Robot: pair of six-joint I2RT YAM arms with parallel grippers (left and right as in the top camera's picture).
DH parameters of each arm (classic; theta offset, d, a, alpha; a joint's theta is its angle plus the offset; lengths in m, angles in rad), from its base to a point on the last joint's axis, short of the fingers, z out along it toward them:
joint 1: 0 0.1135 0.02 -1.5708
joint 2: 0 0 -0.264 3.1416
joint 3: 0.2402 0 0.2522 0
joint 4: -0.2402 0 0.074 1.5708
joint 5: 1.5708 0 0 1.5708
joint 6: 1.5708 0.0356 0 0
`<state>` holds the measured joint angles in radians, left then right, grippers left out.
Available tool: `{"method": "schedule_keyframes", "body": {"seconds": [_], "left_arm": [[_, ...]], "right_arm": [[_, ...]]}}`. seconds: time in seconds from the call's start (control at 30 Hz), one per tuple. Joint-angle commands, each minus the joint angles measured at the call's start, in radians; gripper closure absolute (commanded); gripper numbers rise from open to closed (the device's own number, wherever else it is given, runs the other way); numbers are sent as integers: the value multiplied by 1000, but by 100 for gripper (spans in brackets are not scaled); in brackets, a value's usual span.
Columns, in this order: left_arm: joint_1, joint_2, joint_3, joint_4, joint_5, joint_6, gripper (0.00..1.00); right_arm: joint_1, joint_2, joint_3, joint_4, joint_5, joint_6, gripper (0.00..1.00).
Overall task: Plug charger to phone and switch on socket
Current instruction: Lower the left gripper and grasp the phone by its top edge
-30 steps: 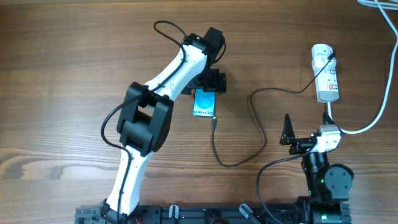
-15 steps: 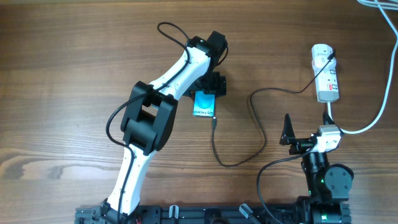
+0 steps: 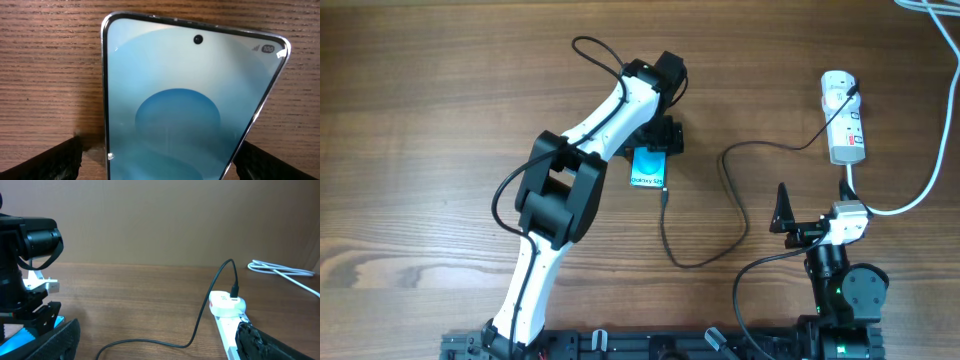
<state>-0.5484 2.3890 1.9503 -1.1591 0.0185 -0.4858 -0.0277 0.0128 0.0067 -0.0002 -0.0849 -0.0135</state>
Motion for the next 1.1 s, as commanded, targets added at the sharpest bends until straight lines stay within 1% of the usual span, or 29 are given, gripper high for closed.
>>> {"method": "schedule_keyframes", "body": {"seconds": [0.0,0.37,0.47,0.6,0.7,0.73,0.83,0.9,1.07], "left_arm": [[-24,47,-2,-3,-36,-24,0],[-31,47,-2,-4,-62,-16,0],[-31,47,-2,-7,-62,-16,5],[-31,47,-2,-7,-62,-16,6],[-31,47,-2,-7,-62,-16,11],[-31,47,-2,-7,-62,-16,15],[-31,47,-2,-7,-62,-16,18],[-31,47,-2,-8,-62,-16,24],[-31,47,-2,-19,-62,-16,28]], "right_arm": [[4,-9,-1,2,10,-11,0],[4,-9,-2,2,10,-10,0],[4,-9,-1,2,10,-11,0],[4,-9,-1,2,10,-11,0],[4,-9,-2,2,10,-10,0],[4,-9,-1,2,10,-11,0],[4,-9,-2,2,10,-11,0],[4,-9,-1,2,10,-11,0],[4,-9,-2,2,10,-10,0]]}}
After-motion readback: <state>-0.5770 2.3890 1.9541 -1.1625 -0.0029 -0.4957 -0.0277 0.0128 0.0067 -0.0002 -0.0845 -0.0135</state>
